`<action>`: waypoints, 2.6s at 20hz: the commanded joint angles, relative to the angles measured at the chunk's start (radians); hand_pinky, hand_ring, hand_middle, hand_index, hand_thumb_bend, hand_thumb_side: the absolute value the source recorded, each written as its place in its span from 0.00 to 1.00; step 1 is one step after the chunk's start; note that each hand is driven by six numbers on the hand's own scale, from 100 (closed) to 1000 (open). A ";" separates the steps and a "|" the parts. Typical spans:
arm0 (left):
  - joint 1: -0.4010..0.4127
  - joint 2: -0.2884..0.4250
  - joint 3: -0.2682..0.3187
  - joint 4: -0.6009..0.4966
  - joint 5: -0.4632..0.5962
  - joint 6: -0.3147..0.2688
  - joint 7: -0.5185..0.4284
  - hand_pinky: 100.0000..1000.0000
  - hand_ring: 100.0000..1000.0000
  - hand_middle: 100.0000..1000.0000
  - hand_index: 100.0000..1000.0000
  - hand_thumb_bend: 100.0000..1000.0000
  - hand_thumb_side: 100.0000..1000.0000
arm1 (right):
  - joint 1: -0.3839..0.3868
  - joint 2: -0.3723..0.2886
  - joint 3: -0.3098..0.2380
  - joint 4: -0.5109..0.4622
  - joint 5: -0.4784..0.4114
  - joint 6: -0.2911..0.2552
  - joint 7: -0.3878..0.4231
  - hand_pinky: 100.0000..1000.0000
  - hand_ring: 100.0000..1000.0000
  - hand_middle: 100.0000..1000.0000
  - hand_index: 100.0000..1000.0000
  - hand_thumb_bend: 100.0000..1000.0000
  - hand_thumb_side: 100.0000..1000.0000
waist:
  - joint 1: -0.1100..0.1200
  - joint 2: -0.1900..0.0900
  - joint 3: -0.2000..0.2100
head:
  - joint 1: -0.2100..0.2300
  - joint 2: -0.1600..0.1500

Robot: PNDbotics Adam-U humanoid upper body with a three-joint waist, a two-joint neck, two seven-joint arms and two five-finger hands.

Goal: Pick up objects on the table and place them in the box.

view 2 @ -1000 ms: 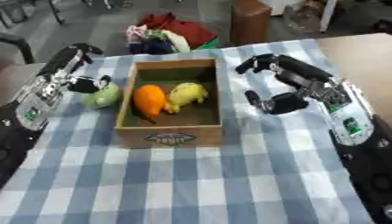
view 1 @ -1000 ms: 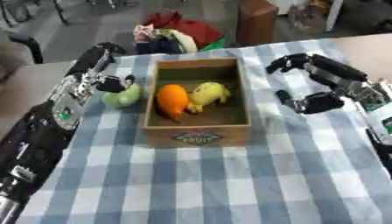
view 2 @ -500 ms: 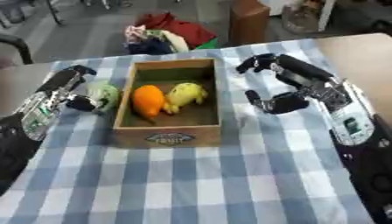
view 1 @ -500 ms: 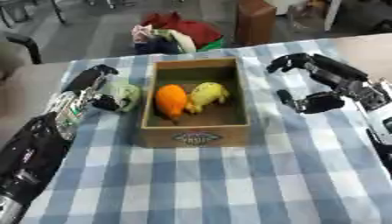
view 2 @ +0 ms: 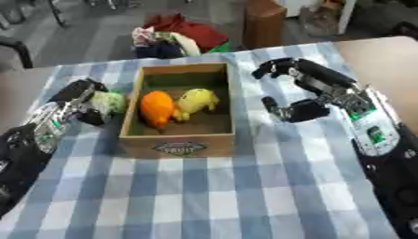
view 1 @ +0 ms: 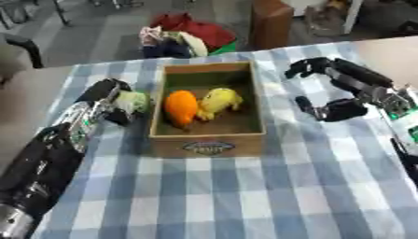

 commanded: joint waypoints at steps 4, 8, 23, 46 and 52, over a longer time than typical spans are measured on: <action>-0.041 0.036 -0.090 -0.275 0.166 -0.018 0.004 0.58 0.31 0.25 0.41 0.16 0.00 | -0.017 -0.007 -0.007 -0.010 0.004 -0.005 0.001 0.79 0.93 0.74 0.87 0.00 0.11 | -0.003 -0.014 0.000 | 0.004 -0.006; -0.058 0.028 -0.177 -0.367 0.197 -0.053 -0.097 0.59 0.34 0.29 0.44 0.19 0.00 | -0.019 -0.003 -0.004 -0.008 0.005 -0.009 0.003 0.79 0.93 0.74 0.87 0.00 0.11 | -0.005 -0.015 -0.005 | 0.008 -0.004; -0.050 -0.020 -0.234 -0.281 0.163 -0.218 -0.441 0.82 0.83 0.88 0.90 0.46 0.39 | -0.013 -0.002 -0.004 -0.008 0.008 -0.014 0.008 0.79 0.93 0.74 0.87 0.00 0.11 | -0.003 -0.017 -0.009 | 0.008 -0.009; 0.436 -0.009 0.062 -0.818 0.812 0.002 0.176 0.77 0.57 0.56 0.70 0.00 0.05 | 0.013 -0.036 -0.039 -0.029 -0.003 0.012 -0.030 0.79 0.93 0.74 0.87 0.00 0.11 | -0.014 -0.012 0.066 | -0.023 0.018; 0.465 -0.018 0.066 -0.811 0.818 0.011 0.179 0.77 0.57 0.56 0.70 0.00 0.06 | 0.017 -0.039 -0.044 -0.032 -0.004 0.016 -0.036 0.78 0.93 0.74 0.87 0.00 0.11 | -0.016 -0.009 0.069 | -0.026 0.040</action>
